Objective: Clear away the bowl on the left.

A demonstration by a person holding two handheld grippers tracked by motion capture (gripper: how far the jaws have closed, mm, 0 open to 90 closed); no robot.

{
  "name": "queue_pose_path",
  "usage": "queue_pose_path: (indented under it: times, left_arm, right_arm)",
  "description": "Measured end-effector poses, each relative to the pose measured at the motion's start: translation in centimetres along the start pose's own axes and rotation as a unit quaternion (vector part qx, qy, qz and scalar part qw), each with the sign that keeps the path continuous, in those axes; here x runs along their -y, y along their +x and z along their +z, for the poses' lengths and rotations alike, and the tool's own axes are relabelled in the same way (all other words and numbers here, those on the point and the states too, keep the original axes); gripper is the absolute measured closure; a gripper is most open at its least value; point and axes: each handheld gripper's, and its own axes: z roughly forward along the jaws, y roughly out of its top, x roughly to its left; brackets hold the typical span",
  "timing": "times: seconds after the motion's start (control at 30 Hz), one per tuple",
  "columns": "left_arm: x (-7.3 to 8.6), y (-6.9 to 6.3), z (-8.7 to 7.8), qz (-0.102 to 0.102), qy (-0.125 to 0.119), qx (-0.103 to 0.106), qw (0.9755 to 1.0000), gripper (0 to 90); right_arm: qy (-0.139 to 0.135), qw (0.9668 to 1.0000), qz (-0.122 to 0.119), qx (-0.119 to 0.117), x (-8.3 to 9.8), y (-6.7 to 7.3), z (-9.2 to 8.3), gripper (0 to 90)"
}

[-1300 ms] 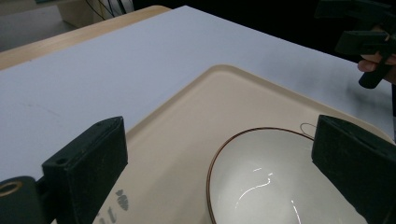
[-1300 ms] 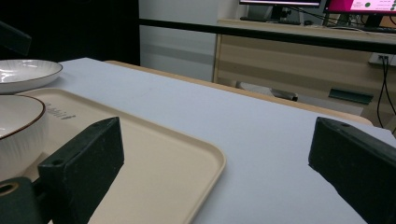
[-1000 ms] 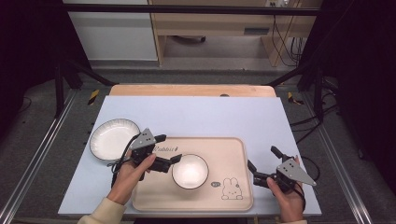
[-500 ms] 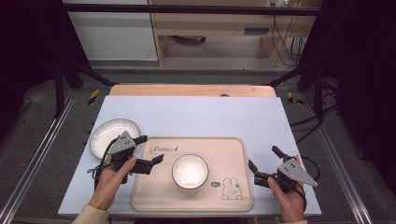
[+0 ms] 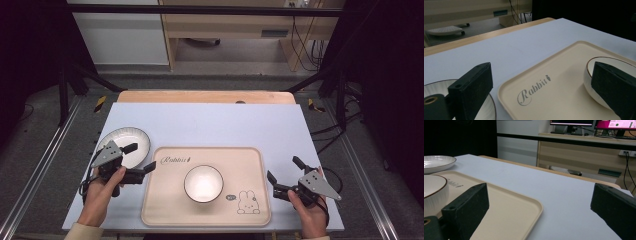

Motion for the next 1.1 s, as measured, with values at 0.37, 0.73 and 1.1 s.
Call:
queue_pose_path:
  times: [0.37, 0.73, 1.1]
  left_arm:
    - [1.0, 1.4, -1.4, -0.007, -0.010, -0.019, 0.9997, 3.7]
    - [2.7, 2.0, -1.9, 0.001, -0.021, 0.003, 0.9998, 4.5]
    - [5.2, 2.4, -2.2, -0.015, -0.026, 0.048, 0.9984, 4.5]
  right_arm:
    - [0.001, 1.0000, 0.000, 0.001, 0.0, 0.0, -0.1, 2.0]
    - [-0.001, 1.0000, 0.001, 0.001, 0.0, -0.1, -0.1, 2.0]
    - [-0.003, 1.0000, 0.002, 0.000, 0.0, -0.1, -0.1, 2.0]
